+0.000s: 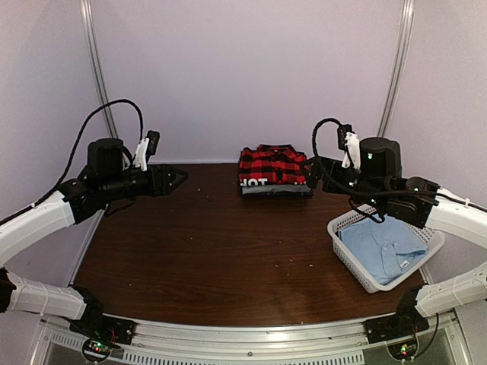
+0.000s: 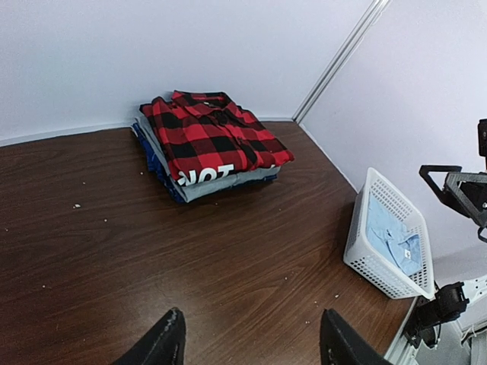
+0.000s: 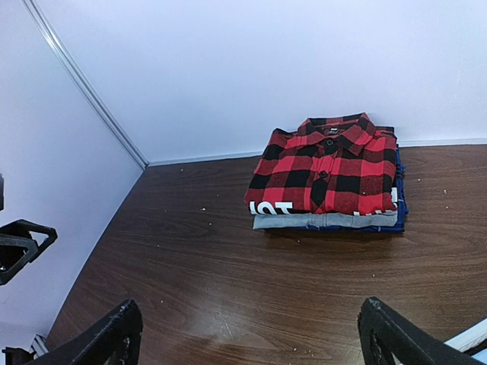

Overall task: Fold and stack the long sleeve shirts
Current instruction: Pick up the square-folded shirt from the bin.

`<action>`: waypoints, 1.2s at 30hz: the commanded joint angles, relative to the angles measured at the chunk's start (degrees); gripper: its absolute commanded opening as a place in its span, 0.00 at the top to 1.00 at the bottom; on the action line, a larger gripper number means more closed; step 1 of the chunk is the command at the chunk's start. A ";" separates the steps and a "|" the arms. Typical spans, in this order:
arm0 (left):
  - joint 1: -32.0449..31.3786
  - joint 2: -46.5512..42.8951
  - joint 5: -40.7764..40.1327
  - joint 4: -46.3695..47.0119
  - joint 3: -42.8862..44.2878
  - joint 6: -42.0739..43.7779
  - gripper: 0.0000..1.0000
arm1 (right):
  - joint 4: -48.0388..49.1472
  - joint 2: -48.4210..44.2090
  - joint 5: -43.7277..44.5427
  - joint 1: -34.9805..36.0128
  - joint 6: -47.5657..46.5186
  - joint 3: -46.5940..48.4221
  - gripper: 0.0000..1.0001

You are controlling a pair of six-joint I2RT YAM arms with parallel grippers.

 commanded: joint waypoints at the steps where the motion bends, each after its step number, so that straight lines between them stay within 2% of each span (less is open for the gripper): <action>1: -0.06 -0.28 -0.38 3.33 0.64 0.86 0.38 | -1.12 -1.12 2.47 -0.17 -0.63 0.21 0.00; 12: -0.06 -0.07 -0.29 3.26 0.29 0.62 0.36 | -7.05 -0.51 7.74 -2.10 2.47 -1.52 0.00; 22: -0.06 -0.64 -1.87 2.08 -0.04 0.53 0.32 | -11.02 -3.84 3.01 -16.35 8.60 -12.01 0.00; 36: -0.06 -0.93 -2.66 1.93 -0.32 1.22 0.26 | -12.06 -7.07 -0.23 -34.43 9.62 -24.24 0.00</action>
